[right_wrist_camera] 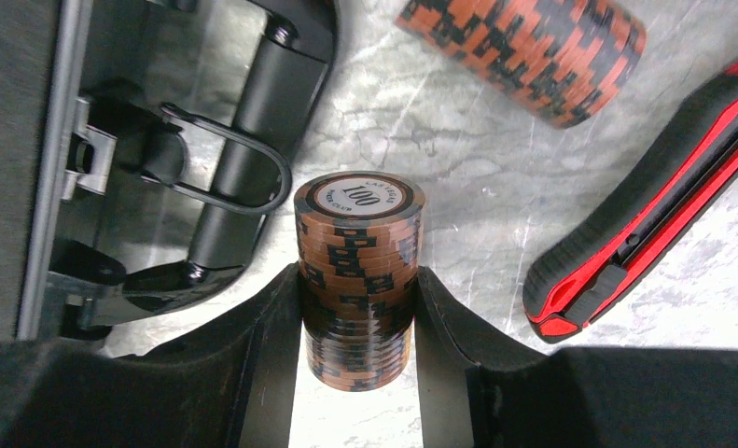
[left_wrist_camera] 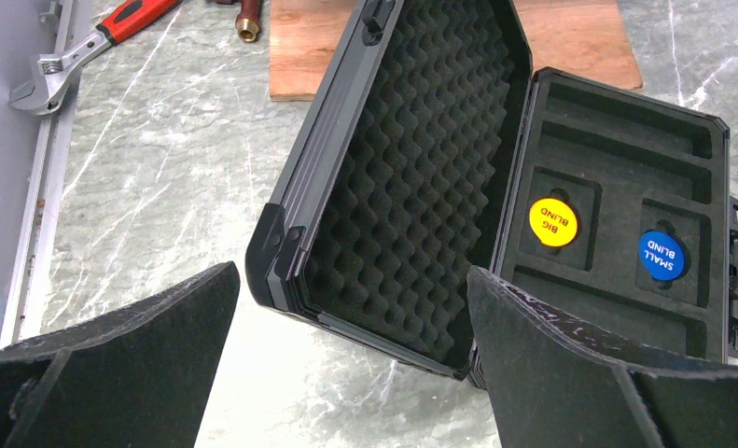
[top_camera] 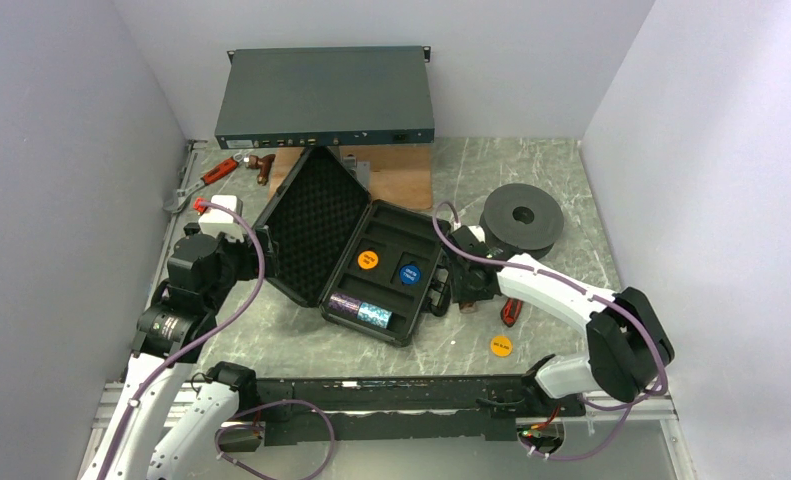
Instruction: Pack up texas hold em set
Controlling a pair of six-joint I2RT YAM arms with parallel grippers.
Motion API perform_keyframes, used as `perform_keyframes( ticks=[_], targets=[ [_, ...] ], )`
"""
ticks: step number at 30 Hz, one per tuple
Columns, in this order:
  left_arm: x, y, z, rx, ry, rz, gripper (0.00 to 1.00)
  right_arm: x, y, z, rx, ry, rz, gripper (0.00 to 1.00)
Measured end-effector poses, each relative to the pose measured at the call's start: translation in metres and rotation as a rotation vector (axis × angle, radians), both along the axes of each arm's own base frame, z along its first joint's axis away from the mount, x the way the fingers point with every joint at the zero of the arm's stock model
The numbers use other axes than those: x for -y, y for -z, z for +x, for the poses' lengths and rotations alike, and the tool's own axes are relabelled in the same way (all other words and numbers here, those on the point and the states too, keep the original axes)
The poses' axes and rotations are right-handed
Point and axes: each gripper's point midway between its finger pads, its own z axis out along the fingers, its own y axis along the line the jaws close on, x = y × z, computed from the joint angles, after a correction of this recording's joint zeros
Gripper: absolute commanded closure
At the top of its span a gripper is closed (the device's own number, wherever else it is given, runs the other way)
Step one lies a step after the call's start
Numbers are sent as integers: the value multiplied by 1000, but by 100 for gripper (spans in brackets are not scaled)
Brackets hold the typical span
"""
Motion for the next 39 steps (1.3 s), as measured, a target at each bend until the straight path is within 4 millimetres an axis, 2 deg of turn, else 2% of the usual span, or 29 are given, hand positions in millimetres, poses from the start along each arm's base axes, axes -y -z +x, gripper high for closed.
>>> perform_keyframes(
  ticks=[10,19,30,34,39],
  targets=[
    [0,0,0,0,0,0,1,-16,-37,7,93,-128,91,100],
    [0,-2,-2,10,2,-3,1,-65,-91,16,228,-451,274,100],
    [4,-2,-2,10,18,-3,1,-124,-129,5,336,-867,337,100],
    [4,-2,-3,11,20,-3,1,-155,-131,6,342,-980,332,100],
    [5,-3,-3,15,21,-3,1,-186,-114,7,294,-1075,309,100]
  ],
)
